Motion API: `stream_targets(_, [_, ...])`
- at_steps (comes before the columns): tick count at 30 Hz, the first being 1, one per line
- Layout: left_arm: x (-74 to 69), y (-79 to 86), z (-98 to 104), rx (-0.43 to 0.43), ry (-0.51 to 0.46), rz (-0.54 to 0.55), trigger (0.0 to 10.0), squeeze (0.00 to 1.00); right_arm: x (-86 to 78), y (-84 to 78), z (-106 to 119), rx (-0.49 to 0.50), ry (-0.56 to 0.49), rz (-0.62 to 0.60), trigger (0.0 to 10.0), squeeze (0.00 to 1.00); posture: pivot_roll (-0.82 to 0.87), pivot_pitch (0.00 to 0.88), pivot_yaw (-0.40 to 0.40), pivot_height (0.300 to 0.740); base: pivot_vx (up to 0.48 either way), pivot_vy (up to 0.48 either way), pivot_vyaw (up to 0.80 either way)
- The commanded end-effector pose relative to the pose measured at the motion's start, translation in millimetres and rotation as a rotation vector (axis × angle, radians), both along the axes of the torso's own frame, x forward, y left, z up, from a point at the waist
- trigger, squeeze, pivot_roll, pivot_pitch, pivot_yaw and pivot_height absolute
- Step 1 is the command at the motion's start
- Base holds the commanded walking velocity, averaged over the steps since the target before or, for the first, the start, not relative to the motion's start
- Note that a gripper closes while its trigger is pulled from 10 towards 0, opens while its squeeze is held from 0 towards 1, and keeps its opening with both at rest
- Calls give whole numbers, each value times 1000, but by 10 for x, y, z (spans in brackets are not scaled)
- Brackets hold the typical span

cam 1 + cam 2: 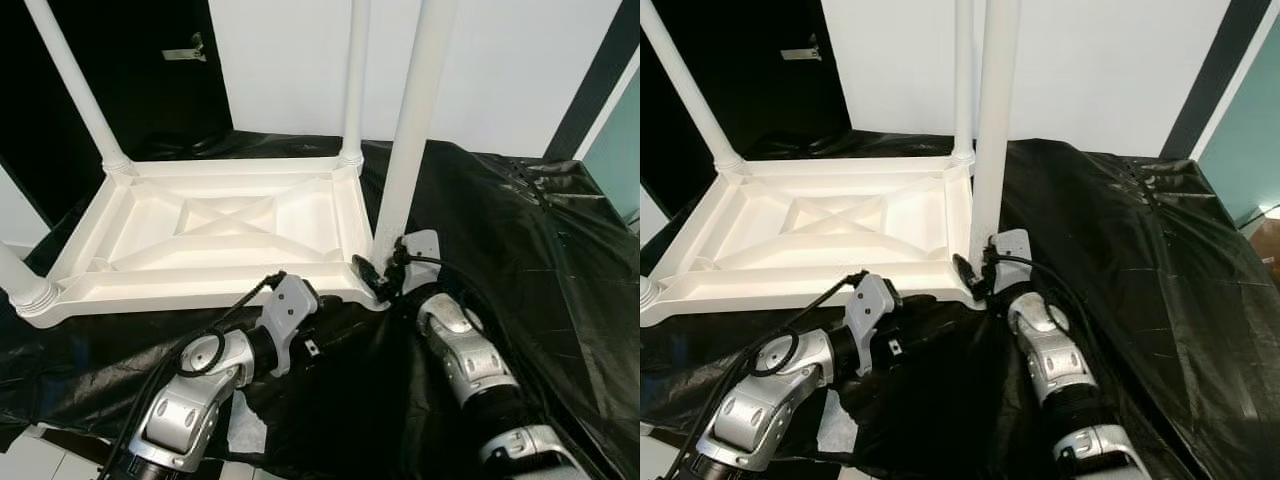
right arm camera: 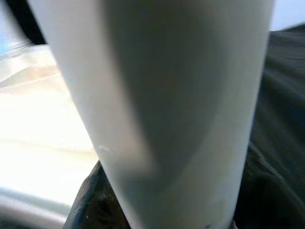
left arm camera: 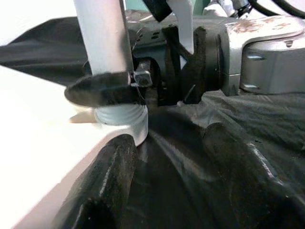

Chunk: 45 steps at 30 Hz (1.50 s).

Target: Building children table

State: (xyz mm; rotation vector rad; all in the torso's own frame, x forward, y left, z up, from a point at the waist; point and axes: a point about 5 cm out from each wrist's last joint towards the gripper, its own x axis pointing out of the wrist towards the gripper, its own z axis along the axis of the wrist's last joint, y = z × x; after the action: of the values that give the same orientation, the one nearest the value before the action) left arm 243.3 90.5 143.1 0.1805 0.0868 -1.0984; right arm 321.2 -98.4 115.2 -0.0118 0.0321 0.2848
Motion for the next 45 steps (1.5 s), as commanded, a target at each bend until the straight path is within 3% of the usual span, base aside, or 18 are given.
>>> stream_targets(1, [-17, -7, 2, 12, -12, 11, 10000, 0, -65, -24, -184, 16, 100, -147, 10000, 0, 10, 0, -37, 740, 0, 0, 0])
stream_targets(3, [-25, -8, -2, 12, -9, 10, 10000, 0, -98, 100, -163, 56, 106, -164, 10000, 0, 8, 0, -37, 740, 0, 0, 0])
stream_targets(13, [-13, -29, 6, 12, -12, 5, 10000, 0, -123, 92, -49, 48, 58, -170, 10000, 0, 6, 0, -38, 740, 0, 0, 0])
stream_targets(14, [-16, -33, 6, 12, -12, 4, 10000, 0, -120, 93, -9, 42, 30, -152, 10000, 1000, 6, 0, -39, 740, 0, 0, 0])
stream_targets(17, [-23, -40, 5, 13, -13, 2, 10000, 0, -124, 90, 35, 40, 5, -123, 10000, 1000, 9, 0, -42, 740, 0, 0, 0])
stream_targets(25, [-19, 1, 20, 16, -16, 21, 10000, 0, -229, -184, 79, 25, -67, 33, 10000, 1000, 16, 0, -47, 740, 0, 0, 0])
stream_targets(33, [-1, -6, 29, 12, -15, 22, 10000, 0, -223, -380, 73, -59, -62, 295, 10000, 1000, 2, 0, -30, 740, 0, 0, 0])
stream_targets(34, [4, -2, 30, 12, -16, 22, 10000, 0, -196, -392, 77, -78, -61, 336, 10000, 0, 0, 0, -26, 740, 0, 0, 0])
stream_targets(45, [19, 35, 40, 20, -22, 28, 10000, 0, 86, -343, 141, -214, -48, 530, 10000, 0, 23, 0, -27, 740, 0, 0, 0])
